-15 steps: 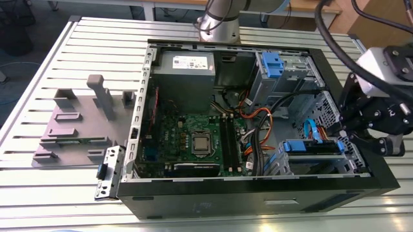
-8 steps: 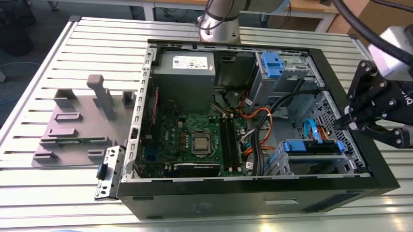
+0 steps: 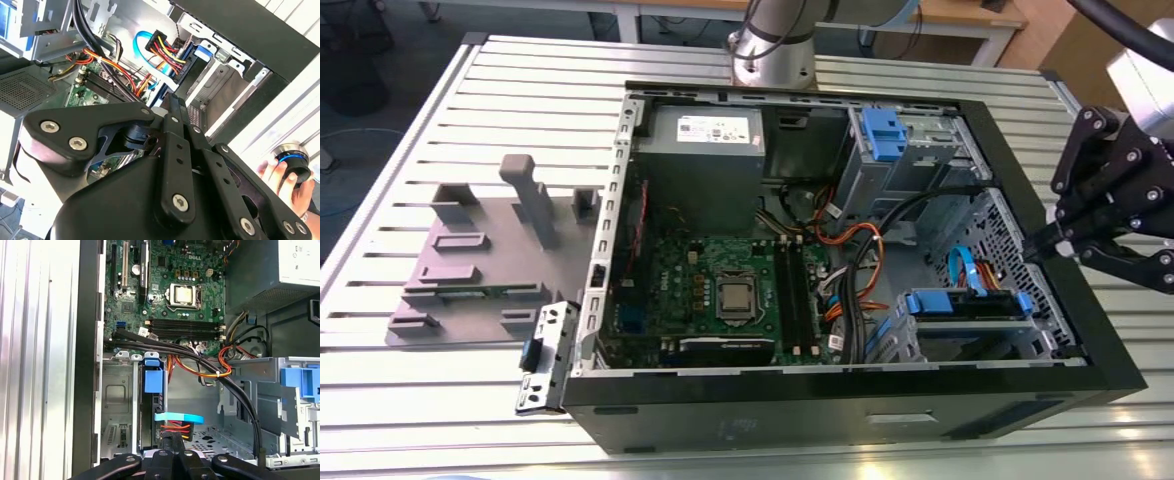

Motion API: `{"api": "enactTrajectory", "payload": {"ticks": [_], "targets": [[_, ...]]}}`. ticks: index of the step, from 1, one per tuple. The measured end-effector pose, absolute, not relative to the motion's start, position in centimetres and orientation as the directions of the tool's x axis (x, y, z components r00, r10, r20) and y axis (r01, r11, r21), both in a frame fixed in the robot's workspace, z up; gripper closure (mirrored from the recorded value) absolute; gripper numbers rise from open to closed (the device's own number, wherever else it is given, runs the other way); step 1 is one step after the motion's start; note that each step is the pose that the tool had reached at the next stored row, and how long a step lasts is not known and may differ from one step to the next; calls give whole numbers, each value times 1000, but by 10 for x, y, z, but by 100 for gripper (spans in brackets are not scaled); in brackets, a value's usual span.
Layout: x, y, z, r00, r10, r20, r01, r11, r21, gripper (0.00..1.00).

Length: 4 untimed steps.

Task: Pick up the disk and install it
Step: 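Insert the second disk wire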

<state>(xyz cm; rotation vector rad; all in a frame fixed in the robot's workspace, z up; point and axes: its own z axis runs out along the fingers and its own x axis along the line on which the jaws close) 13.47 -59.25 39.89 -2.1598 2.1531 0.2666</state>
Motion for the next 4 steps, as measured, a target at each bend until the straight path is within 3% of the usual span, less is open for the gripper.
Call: {"api": "enactTrajectory", "payload": {"ticks": [4], "targets": [[135,-592,399,-3,-984,-179,-998,-9,66,89]]}}
